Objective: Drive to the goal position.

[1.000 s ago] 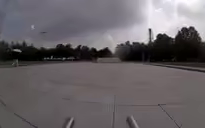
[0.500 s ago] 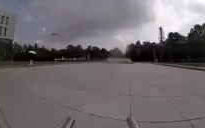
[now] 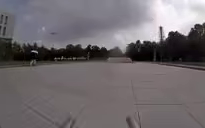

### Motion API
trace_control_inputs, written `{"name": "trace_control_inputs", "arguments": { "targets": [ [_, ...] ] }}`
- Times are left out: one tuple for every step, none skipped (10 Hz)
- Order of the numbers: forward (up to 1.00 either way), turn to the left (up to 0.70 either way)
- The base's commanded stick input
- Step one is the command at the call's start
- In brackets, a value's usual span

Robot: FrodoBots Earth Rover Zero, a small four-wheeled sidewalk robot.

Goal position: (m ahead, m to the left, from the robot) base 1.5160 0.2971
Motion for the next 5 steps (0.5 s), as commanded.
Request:
{"name": "trace_control_inputs", "arguments": {
  "targets": [
    [0.7, 0.35],
    [0.7, 0.35],
    [0.7, 0.35],
    [0.7, 0.35],
    [0.7, 0.35]
  ]
}}
